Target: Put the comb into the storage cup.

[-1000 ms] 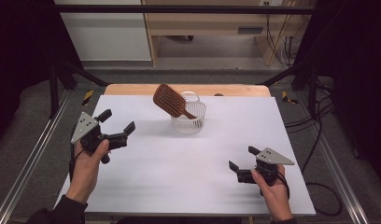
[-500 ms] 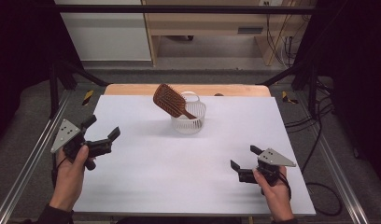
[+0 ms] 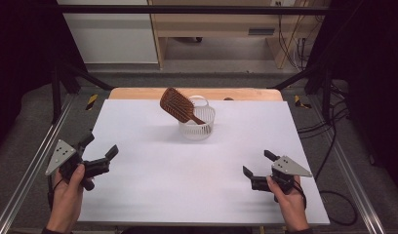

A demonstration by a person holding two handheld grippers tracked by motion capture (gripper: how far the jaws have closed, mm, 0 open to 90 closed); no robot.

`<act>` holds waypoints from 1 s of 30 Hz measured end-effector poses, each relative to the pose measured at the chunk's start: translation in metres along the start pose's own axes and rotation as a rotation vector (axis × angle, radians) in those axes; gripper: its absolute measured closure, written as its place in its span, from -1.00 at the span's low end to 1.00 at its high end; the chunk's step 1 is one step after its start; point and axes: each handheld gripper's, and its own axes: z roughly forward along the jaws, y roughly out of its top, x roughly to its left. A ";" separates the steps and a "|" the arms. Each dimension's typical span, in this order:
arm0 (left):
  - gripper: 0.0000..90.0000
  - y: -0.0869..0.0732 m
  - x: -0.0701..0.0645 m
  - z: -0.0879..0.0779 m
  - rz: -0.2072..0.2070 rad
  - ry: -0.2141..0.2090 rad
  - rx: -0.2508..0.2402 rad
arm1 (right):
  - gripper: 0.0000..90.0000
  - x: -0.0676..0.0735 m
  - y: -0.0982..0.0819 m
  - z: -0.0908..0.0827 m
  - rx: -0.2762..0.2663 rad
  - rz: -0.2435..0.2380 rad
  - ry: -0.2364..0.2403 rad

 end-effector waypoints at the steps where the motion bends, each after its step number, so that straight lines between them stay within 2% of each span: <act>1: -0.96 -0.002 0.000 -0.001 -0.001 -0.002 -0.001 | -0.91 -0.001 0.000 0.000 -0.004 -0.001 -0.001; 8: -0.96 -0.014 -0.004 -0.005 -0.014 -0.014 -0.001 | -0.91 -0.005 -0.001 -0.003 -0.015 0.001 -0.009; 15: -0.96 -0.024 -0.010 -0.007 -0.017 -0.045 -0.003 | -0.91 -0.009 -0.002 -0.006 -0.022 0.007 -0.020; 21: -0.96 -0.027 -0.015 -0.007 -0.012 -0.066 -0.005 | -0.91 -0.012 -0.003 -0.008 -0.025 0.009 -0.024; 30: -0.96 -0.030 -0.022 -0.007 -0.003 -0.072 -0.005 | -0.91 -0.013 -0.003 -0.008 -0.026 0.004 -0.017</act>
